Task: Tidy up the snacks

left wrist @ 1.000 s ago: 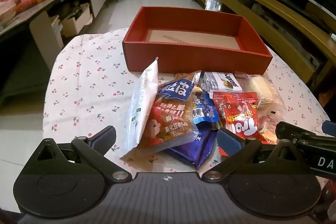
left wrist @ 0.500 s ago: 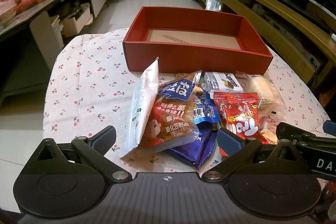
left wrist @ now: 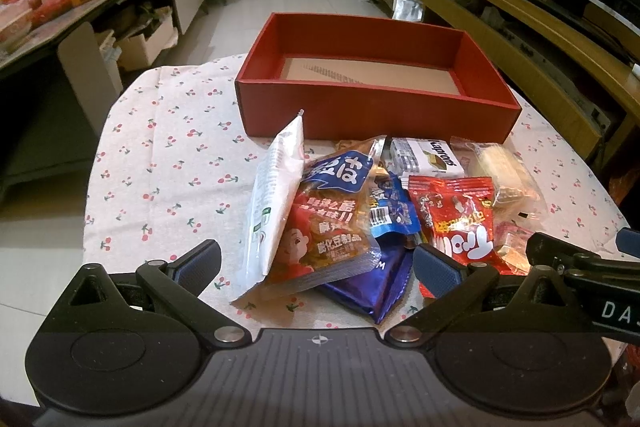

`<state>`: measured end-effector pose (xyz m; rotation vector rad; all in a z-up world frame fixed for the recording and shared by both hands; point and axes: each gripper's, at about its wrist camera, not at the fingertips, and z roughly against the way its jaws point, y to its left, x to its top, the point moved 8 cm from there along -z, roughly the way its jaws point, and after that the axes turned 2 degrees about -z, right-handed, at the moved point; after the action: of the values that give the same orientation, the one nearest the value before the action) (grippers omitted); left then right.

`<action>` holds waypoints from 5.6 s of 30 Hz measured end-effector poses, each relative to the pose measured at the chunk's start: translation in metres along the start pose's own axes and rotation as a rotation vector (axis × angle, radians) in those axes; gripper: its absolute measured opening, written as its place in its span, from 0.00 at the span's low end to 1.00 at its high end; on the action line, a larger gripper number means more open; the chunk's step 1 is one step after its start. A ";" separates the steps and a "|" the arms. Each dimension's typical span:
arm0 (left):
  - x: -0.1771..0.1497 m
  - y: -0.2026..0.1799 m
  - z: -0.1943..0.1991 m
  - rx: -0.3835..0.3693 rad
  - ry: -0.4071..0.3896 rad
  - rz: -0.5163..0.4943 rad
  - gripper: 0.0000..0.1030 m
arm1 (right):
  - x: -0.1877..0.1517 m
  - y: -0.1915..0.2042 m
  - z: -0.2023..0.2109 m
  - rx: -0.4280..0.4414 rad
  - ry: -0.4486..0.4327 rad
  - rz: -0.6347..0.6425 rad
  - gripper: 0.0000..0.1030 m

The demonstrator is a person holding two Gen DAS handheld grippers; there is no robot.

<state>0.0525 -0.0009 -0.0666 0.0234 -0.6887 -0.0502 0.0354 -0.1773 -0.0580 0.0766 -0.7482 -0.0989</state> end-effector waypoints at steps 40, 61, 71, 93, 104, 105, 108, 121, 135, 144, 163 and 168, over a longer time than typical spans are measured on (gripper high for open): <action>0.038 0.067 -0.068 -0.079 0.135 0.195 0.88 | 0.042 0.053 -0.035 0.152 0.066 0.025 0.99; 0.034 0.074 -0.074 -0.192 0.180 0.297 0.69 | 0.033 0.049 -0.039 0.180 0.117 0.008 0.89; 0.028 0.091 -0.071 -0.175 0.210 0.322 0.70 | 0.031 0.050 -0.037 0.210 0.128 0.006 0.84; 0.024 0.102 -0.065 -0.350 0.228 0.450 0.51 | 0.024 0.052 -0.032 0.290 0.172 -0.009 0.57; 0.025 0.091 -0.086 -0.316 0.273 0.422 0.51 | 0.022 0.065 -0.040 0.302 0.209 -0.008 0.57; 0.026 0.093 -0.085 -0.317 0.278 0.434 0.48 | 0.024 0.067 -0.040 0.302 0.209 -0.012 0.57; 0.027 0.102 -0.077 -0.333 0.264 0.451 0.48 | 0.027 0.067 -0.040 0.307 0.200 -0.016 0.57; 0.029 0.081 -0.088 -0.161 0.287 0.206 0.41 | 0.033 0.087 -0.050 0.334 0.234 -0.023 0.57; 0.024 0.078 -0.084 -0.041 0.249 0.094 0.48 | 0.037 0.124 -0.090 0.321 0.318 -0.062 0.56; 0.026 0.070 -0.086 -0.024 0.239 0.035 0.53 | 0.048 0.133 -0.084 0.337 0.295 -0.049 0.56; 0.016 0.105 -0.060 -0.089 0.208 0.139 0.21 | 0.038 0.151 -0.075 0.254 0.332 -0.074 0.56; 0.002 0.109 -0.063 -0.075 0.229 0.144 0.21 | 0.035 0.170 -0.083 0.155 0.331 -0.033 0.56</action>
<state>0.0980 0.1081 -0.1098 -0.0910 -0.4576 0.0645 0.1280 -0.0095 -0.0772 0.2472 -0.4228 -0.0572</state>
